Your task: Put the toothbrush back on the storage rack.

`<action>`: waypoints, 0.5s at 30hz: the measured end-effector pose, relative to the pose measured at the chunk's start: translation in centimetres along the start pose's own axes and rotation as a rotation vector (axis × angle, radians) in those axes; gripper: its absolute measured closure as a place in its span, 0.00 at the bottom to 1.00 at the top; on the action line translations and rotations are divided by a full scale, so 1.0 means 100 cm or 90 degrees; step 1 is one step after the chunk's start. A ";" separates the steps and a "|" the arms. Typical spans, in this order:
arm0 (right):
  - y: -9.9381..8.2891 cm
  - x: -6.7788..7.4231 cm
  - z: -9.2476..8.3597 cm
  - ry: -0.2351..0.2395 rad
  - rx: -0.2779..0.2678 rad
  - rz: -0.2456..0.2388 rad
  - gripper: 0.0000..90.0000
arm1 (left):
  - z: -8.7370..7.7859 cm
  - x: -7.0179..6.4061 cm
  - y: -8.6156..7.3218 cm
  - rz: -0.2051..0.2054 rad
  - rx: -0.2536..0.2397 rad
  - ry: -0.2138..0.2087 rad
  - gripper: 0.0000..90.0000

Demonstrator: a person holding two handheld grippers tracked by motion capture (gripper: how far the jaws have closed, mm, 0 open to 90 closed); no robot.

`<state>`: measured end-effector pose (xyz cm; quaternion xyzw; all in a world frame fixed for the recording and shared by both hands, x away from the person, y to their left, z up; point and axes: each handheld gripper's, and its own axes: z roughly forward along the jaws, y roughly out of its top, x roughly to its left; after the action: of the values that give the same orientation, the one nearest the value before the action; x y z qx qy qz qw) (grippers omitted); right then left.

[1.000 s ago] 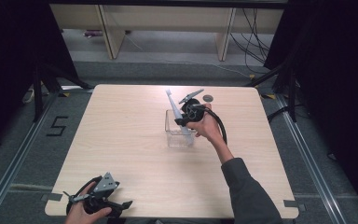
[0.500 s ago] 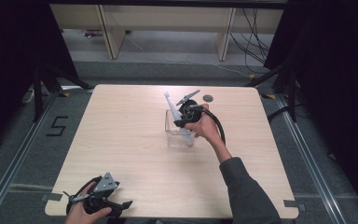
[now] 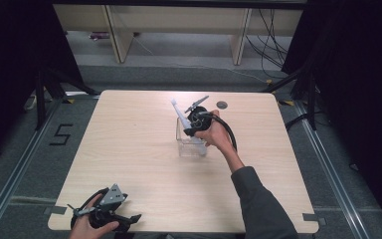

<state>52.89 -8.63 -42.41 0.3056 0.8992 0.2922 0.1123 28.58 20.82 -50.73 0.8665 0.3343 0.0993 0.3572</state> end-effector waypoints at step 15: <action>0.002 0.003 0.004 -0.001 0.013 0.006 0.73 | 0.000 0.000 0.000 -0.002 -0.001 0.000 0.17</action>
<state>52.94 -8.15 -42.59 0.3115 0.9005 0.2834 0.1085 28.56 20.82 -50.73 0.8658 0.3356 0.0987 0.3579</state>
